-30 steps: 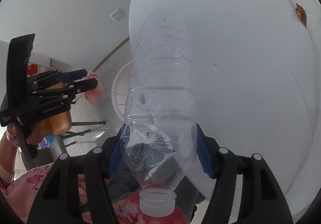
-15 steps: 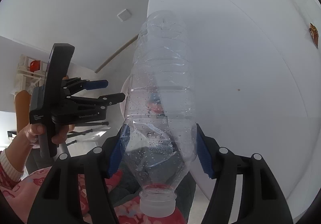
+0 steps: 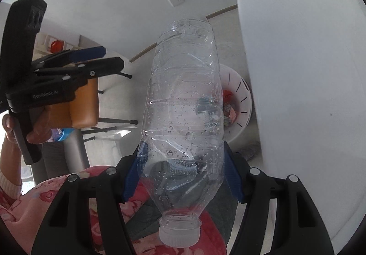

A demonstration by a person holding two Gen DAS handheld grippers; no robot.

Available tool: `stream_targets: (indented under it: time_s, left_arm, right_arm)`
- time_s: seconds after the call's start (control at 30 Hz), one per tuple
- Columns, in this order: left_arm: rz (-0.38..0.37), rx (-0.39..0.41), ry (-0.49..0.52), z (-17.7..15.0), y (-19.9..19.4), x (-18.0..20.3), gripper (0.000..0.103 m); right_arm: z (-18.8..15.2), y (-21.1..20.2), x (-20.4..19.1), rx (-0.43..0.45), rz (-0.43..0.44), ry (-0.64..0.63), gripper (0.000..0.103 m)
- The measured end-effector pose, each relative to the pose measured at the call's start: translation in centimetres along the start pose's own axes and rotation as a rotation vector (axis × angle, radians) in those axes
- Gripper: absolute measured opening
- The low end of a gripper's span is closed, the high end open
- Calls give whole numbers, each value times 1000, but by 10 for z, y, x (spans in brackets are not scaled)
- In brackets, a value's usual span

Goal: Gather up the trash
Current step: 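Carry the pink paper over the wastebasket and open the left tool while the right tool carries the bottle, then open the right tool to drop the clear bottle into the wastebasket, then move both open tools back over the table toward the wrapper and packet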

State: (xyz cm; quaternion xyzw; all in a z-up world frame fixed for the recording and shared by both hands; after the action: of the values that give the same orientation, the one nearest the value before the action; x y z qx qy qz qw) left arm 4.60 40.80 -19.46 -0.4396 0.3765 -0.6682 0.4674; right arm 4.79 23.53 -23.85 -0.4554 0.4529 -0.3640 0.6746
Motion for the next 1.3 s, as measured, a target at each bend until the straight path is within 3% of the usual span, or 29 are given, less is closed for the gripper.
stream_targets:
  time_s: [0.33, 0.5, 0.8, 0.97, 1.1, 1.3]
  left_arm:
    - [9, -44, -53, -16, 15, -15, 74]
    - [0, -45, -69, -16, 15, -14, 80]
    - [75, -27, -9, -4, 1, 9, 86]
    - [54, 18, 65, 11, -18, 40, 90]
    - [45, 37, 167, 25, -25, 75, 91]
    - [-32, 55, 289, 40, -32, 132, 91]
  right_arm:
    - [22, 65, -15, -124, -53, -75, 65]
    - [31, 75, -6, -130, -81, -64, 82]
    - [46, 20, -8, 22, -126, -46, 93]
    - [46, -32, 12, 129, -175, 27, 100]
    - [38, -66, 39, 196, -227, 117, 100]
    - [8, -103, 81, 268, -293, 275, 100]
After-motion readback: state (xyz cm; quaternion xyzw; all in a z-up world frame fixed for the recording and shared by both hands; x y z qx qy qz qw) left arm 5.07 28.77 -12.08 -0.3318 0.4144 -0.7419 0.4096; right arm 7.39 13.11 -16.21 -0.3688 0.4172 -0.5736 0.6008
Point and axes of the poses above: each gripper's, at about its wrist camera, not at the fingertips, and y roughly the way its jaws point, x to its right, z to its top, the point moved 2 cm from there along y, roughly the way its jaws point, and after that the axes turned 5 degrees about x, right-handed, at the moved point
